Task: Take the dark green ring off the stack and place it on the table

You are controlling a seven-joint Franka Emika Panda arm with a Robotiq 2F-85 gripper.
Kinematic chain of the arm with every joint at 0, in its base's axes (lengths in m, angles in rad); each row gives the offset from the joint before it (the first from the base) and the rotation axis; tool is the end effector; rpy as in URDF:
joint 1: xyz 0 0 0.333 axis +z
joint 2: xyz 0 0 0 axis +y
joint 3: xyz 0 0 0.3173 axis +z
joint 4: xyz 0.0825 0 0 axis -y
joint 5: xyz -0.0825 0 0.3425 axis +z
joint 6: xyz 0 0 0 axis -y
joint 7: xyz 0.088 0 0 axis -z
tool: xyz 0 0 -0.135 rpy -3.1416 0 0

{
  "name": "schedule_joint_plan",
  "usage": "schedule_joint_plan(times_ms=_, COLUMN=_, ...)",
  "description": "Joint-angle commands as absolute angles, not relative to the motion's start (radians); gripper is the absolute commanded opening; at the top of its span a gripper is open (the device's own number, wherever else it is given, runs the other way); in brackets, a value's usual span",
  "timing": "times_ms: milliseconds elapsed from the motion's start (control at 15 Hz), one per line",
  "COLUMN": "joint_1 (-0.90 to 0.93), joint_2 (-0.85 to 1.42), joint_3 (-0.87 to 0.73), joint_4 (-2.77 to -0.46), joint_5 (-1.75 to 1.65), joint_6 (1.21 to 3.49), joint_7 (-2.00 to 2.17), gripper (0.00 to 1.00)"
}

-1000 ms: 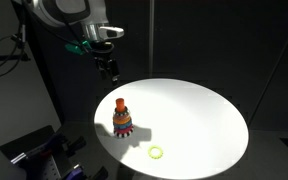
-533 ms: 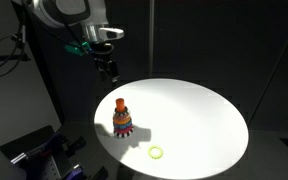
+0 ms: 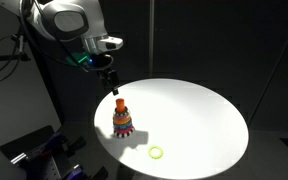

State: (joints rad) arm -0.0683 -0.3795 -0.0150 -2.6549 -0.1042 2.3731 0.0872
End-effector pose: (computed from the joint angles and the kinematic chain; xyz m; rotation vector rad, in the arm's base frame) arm 0.3728 -0.0341 0.3736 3.0640 -0.1507 0.1504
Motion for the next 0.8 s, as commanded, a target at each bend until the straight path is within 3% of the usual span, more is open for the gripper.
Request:
schedule_joint_plan(times_ms=0, joint_1=-0.078, joint_2=-0.345, joint_3=-0.028, joint_4=-2.684, joint_5=-0.095, joint_6=2.475, joint_7=0.084, gripper=1.0)
schedule_joint_plan(times_ms=733, joint_1=-0.067, joint_2=-0.158, joint_3=-0.028, joint_4=-2.677, joint_5=-0.089, joint_6=2.653, joint_7=0.081, gripper=1.0)
